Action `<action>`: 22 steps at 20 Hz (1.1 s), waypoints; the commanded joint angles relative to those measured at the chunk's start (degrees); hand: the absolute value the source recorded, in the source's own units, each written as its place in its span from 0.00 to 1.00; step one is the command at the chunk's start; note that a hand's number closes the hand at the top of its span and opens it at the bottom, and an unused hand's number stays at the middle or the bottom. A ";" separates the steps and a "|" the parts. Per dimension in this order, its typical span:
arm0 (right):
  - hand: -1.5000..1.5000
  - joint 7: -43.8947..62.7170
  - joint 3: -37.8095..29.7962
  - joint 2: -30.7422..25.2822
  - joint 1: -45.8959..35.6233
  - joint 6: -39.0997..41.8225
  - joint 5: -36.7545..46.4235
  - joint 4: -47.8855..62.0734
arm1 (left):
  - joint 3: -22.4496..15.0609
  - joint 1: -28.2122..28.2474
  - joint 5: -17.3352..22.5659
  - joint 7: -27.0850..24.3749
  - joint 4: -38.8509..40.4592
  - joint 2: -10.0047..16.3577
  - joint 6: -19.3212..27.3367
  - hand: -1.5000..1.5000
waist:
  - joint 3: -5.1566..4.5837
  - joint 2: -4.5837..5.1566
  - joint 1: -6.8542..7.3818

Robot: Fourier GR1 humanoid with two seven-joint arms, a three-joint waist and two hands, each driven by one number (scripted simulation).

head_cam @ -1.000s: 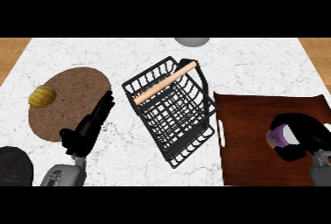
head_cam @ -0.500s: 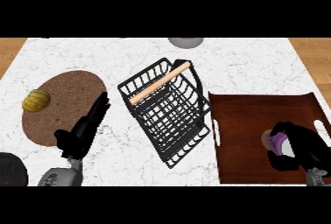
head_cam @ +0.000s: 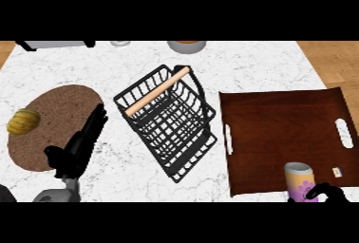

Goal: Pick the can from the tray and place it in the tiered basket

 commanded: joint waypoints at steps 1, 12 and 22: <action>1.00 4.21 7.82 7.28 8.91 -6.68 5.16 -13.38 | -0.31 1.38 0.01 -0.47 -0.18 0.22 -0.67 0.50 | 0.51 0.19 0.13; 1.00 12.94 37.00 8.75 9.95 -5.46 33.52 -35.88 | -2.27 -1.58 -1.08 -0.95 1.25 -0.45 -1.85 0.50 | 0.37 1.57 4.25; 1.00 28.39 42.25 8.79 -7.20 1.37 37.65 -33.55 | -2.90 -3.48 -1.36 -0.20 0.12 -1.01 -1.83 0.50 | 0.34 2.43 6.74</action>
